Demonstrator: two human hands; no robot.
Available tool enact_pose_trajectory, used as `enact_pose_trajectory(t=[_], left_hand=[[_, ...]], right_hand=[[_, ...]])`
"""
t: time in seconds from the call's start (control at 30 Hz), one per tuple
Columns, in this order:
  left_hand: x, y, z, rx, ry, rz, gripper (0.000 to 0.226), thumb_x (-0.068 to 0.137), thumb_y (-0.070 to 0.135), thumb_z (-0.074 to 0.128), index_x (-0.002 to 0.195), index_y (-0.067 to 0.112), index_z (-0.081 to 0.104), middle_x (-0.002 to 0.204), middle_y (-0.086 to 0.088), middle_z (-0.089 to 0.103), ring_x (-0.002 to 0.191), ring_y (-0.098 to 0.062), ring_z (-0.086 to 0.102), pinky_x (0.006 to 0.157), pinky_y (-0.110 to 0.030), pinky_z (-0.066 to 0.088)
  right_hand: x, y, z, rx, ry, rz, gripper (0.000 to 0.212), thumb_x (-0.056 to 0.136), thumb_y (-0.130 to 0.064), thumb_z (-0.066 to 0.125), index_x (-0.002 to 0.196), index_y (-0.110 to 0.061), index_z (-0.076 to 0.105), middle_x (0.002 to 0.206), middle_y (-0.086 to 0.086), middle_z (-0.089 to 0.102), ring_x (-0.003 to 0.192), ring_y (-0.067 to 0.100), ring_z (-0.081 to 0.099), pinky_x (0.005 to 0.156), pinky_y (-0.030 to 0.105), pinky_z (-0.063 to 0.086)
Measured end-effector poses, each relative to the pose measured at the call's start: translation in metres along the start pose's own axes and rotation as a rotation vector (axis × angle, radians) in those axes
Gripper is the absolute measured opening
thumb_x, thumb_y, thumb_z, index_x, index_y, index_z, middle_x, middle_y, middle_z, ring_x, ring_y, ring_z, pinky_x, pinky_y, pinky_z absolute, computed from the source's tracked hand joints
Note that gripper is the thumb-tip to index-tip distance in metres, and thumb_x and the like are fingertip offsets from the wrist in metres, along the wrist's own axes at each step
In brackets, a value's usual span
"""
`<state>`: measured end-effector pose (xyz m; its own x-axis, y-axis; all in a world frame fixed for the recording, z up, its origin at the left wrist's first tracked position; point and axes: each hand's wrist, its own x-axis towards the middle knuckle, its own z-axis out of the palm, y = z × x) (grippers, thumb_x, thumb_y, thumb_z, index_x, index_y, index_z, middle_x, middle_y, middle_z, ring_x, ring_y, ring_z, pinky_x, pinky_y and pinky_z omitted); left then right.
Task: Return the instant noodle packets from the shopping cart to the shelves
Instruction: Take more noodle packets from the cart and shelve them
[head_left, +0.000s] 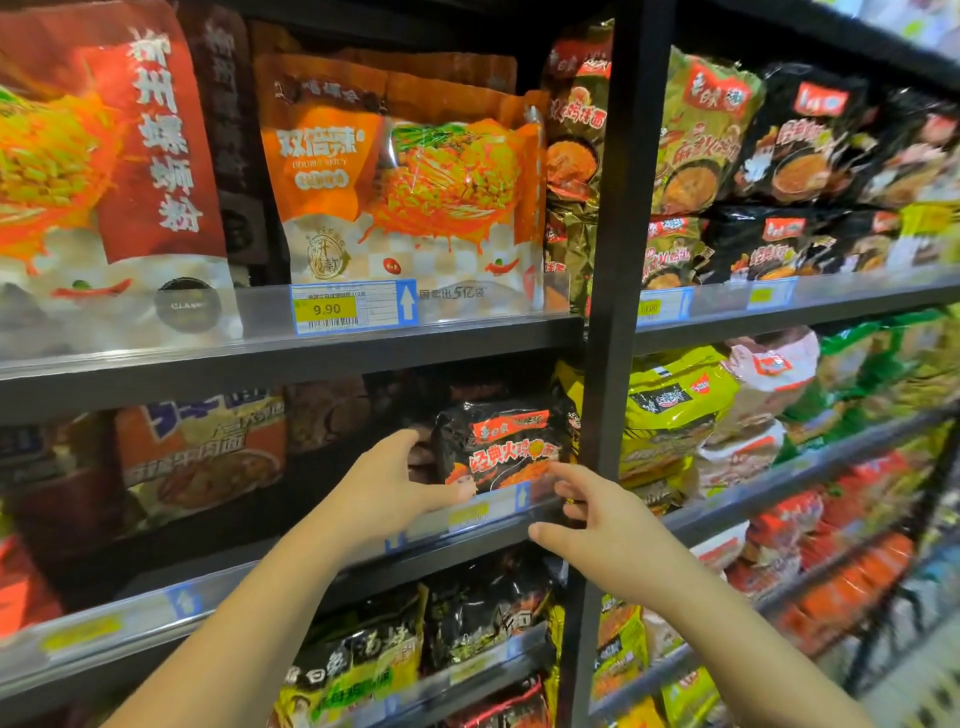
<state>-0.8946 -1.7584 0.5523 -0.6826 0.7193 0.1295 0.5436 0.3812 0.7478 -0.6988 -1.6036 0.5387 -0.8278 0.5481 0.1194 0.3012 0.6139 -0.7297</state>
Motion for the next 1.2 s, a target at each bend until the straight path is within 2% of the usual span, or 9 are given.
enact_pose_trajectory(t=[0.13, 0.37, 0.43, 0.57, 0.83, 0.97, 1.07, 1.13, 1.2], left_hand=[[-0.028, 0.005, -0.004, 0.12, 0.077, 0.019, 0.085, 0.072, 0.048, 0.088, 0.143, 0.034, 0.045, 0.141, 0.01, 0.055, 0.131, -0.014, 0.054, 0.107, -0.034, 0.046], [-0.086, 0.034, 0.002, 0.498, 0.092, -0.049, 0.079, 0.071, 0.072, 0.076, 0.139, 0.051, 0.041, 0.135, 0.026, 0.051, 0.123, -0.005, 0.053, 0.101, -0.039, 0.05], [-0.096, 0.048, 0.02, 0.504, 0.029, -0.079, 0.081, 0.07, 0.074, 0.075, 0.14, 0.051, 0.04, 0.138, 0.026, 0.05, 0.126, -0.004, 0.052, 0.102, -0.037, 0.049], [-0.103, 0.085, 0.079, 0.495, -0.076, -0.075, 0.088, 0.07, 0.073, 0.077, 0.146, 0.048, 0.04, 0.146, 0.025, 0.046, 0.133, -0.003, 0.048, 0.108, -0.032, 0.044], [-0.064, 0.165, 0.225, 0.55, -0.238, -0.002, 0.097, 0.072, 0.073, 0.076, 0.153, 0.039, 0.036, 0.155, 0.015, 0.043, 0.141, -0.008, 0.044, 0.115, -0.033, 0.039], [-0.027, 0.202, 0.299, 0.586, -0.349, 0.041, 0.093, 0.073, 0.063, 0.081, 0.152, 0.033, 0.041, 0.152, 0.01, 0.049, 0.136, -0.011, 0.049, 0.109, -0.03, 0.043], [-0.009, 0.215, 0.334, 0.593, -0.349, 0.08, 0.108, 0.056, 0.076, 0.074, 0.151, 0.034, 0.042, 0.15, 0.008, 0.053, 0.135, -0.013, 0.053, 0.108, -0.031, 0.045], [0.03, 0.264, 0.414, 0.561, -0.499, 0.181, 0.115, 0.053, 0.077, 0.076, 0.152, 0.032, 0.04, 0.152, 0.008, 0.051, 0.136, -0.011, 0.052, 0.111, -0.028, 0.043], [0.03, 0.276, 0.416, 0.524, -0.524, 0.179, 0.116, 0.054, 0.078, 0.078, 0.153, 0.033, 0.038, 0.155, 0.008, 0.047, 0.139, -0.013, 0.05, 0.113, -0.033, 0.043]], right_hand=[[-0.005, 0.005, -0.011, -0.041, -0.007, -0.048, 0.074, 0.092, -0.036, 0.075, 0.154, -0.036, 0.036, 0.153, -0.009, 0.049, 0.137, 0.013, 0.05, 0.107, 0.032, 0.047], [-0.008, 0.024, -0.041, -0.16, -0.105, -0.103, 0.076, 0.085, -0.05, 0.077, 0.15, -0.042, 0.038, 0.146, -0.011, 0.054, 0.114, 0.008, 0.056, 0.1, 0.031, 0.052], [-0.012, 0.035, -0.053, -0.205, -0.137, -0.107, 0.085, 0.083, -0.054, 0.078, 0.154, -0.041, 0.033, 0.15, -0.01, 0.051, 0.124, 0.011, 0.055, 0.102, 0.033, 0.051], [-0.021, 0.07, -0.09, -0.38, -0.173, -0.132, 0.096, 0.078, -0.065, 0.074, 0.158, -0.041, 0.026, 0.16, -0.011, 0.039, 0.143, 0.015, 0.043, 0.109, 0.041, 0.048], [-0.054, 0.187, -0.201, -0.507, -0.163, -0.018, 0.099, 0.08, -0.068, 0.07, 0.161, -0.038, 0.02, 0.159, -0.003, 0.041, 0.141, 0.022, 0.046, 0.107, 0.042, 0.047], [-0.078, 0.264, -0.258, -0.543, -0.107, 0.128, 0.102, 0.074, -0.07, 0.072, 0.159, -0.035, 0.027, 0.15, 0.0, 0.049, 0.135, 0.024, 0.051, 0.105, 0.043, 0.049], [-0.095, 0.293, -0.286, -0.581, -0.108, 0.233, 0.105, 0.075, -0.073, 0.07, 0.16, -0.036, 0.021, 0.154, 0.002, 0.043, 0.139, 0.026, 0.046, 0.106, 0.044, 0.048], [-0.121, 0.352, -0.346, -0.551, -0.022, 0.416, 0.107, 0.075, -0.073, 0.071, 0.161, -0.038, 0.017, 0.158, 0.0, 0.04, 0.141, 0.025, 0.045, 0.107, 0.046, 0.048], [-0.122, 0.361, -0.35, -0.559, -0.034, 0.415, 0.109, 0.074, -0.073, 0.072, 0.16, -0.039, 0.016, 0.158, 0.0, 0.04, 0.14, 0.025, 0.046, 0.107, 0.046, 0.048]])
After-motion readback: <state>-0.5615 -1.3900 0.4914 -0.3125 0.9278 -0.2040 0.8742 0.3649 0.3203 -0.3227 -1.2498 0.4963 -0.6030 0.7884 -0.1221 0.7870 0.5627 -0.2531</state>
